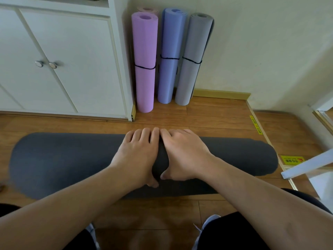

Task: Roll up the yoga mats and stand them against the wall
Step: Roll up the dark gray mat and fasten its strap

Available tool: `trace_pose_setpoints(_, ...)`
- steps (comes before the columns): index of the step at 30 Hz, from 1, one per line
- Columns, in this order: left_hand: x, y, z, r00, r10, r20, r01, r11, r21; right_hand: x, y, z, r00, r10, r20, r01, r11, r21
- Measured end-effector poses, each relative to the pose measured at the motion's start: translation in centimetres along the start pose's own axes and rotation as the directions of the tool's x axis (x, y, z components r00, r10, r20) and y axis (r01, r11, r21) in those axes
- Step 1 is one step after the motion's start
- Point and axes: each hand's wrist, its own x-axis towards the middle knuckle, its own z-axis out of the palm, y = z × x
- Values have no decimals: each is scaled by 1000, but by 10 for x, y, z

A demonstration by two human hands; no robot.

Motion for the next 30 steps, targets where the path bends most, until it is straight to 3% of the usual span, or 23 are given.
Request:
trace_pose_setpoints(3,5,2,-3,999,5,-40,-4,1000,2,-1,0,-4,1000,26,-16,-25,999,33)
trace_pose_setpoints(6,13,-9,-12,999,34,4,-34,999,-41,-5,-3,-6,1000,18,-13,-18,999,33)
trace_pose_setpoints(11,15,-26,-19,995,31,93,-16,986,-166,-9,-14,-9,998,14,55,-5,988,-155)
trace_pose_setpoints(13,13,-29,-20,992,26,120,-3,982,-188,-7,-16,-8,999,8,45,-2,990,-139)
trace_pose_setpoints(18,3,-29,-18,996,46,82,-35,991,-127,-3,-10,-5,1000,-16,-15,15,998,-61)
trace_pose_setpoints(22,-1,-21,-11,997,75,14,-76,996,41,0,-2,-11,998,41,54,-42,999,12)
trace_pose_setpoints(27,9,-20,-10,994,106,-13,-106,994,-20,-3,1,-8,994,45,97,-48,998,35)
trace_pose_setpoints(30,12,-24,-14,996,84,33,-80,991,-108,-6,-5,-7,992,56,109,-52,998,-44)
